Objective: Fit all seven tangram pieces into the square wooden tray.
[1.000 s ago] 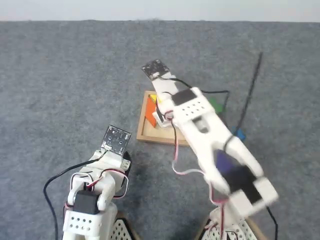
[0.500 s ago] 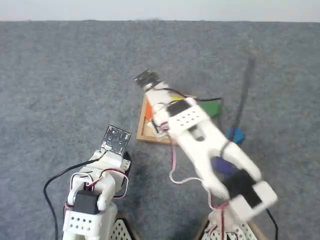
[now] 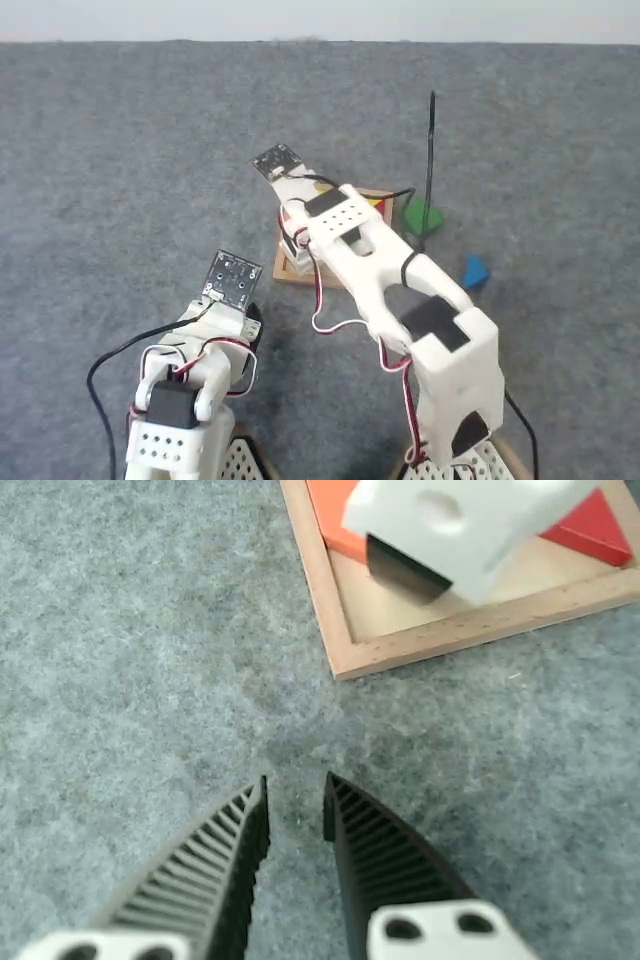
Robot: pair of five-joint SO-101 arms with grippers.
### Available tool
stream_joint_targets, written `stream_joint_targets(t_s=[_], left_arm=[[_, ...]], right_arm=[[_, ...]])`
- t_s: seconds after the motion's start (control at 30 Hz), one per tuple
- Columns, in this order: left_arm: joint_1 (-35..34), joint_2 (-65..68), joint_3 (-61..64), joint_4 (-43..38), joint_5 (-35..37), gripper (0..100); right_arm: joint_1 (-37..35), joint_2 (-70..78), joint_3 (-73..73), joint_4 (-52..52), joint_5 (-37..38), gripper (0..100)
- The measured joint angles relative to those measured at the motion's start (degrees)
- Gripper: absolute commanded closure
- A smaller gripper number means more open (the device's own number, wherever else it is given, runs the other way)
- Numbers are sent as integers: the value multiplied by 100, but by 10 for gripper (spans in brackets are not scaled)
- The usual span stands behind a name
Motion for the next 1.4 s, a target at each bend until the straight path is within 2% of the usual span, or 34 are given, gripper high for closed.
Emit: stream_joint_targets(t_s=[0.53,0.87,1.27,1.4], left_arm=[[0,0,0,0,0,912],[0,0,0,0,0,912],[0,0,0,0,0,912],[0,0,0,0,0,912]], right_arm=[[132,325,-598,114,149,956],[193,-818,1196,132,220,954],[343,-2180,2910,-79,774,950],[422,-2989,2936,114,607,855]])
